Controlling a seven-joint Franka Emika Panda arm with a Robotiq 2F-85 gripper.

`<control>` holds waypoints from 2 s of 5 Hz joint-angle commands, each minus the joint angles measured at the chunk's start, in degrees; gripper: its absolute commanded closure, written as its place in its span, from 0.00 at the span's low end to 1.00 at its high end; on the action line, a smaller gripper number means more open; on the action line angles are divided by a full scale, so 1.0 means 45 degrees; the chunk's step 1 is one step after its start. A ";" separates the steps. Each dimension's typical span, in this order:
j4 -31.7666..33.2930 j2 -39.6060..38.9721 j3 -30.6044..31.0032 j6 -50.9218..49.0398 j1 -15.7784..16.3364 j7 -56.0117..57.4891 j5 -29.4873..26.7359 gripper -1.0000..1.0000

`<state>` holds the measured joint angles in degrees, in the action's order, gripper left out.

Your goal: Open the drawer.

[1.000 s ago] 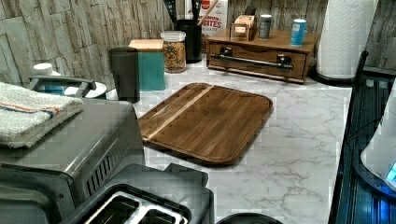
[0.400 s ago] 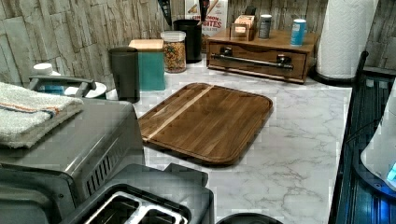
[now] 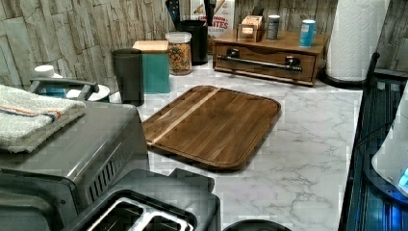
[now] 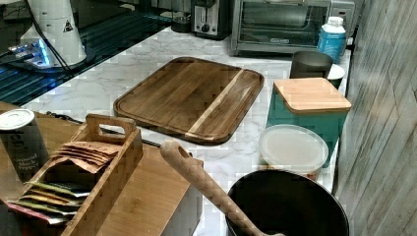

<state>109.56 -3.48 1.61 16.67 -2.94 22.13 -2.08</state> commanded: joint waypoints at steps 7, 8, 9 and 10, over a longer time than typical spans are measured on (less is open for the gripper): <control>0.2775 -0.0392 -0.3046 0.6990 -0.2680 1.0206 0.1947 0.00; 0.2828 -0.0430 -0.3054 0.7209 -0.3107 1.0708 0.1925 0.00; 0.2796 -0.0739 -0.3284 0.7357 -0.3113 1.1045 0.1605 0.00; 0.3142 -0.0834 -0.3265 0.7794 -0.3262 1.0947 0.1562 0.00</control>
<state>123.21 -7.56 -12.02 51.67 -15.19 68.54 8.76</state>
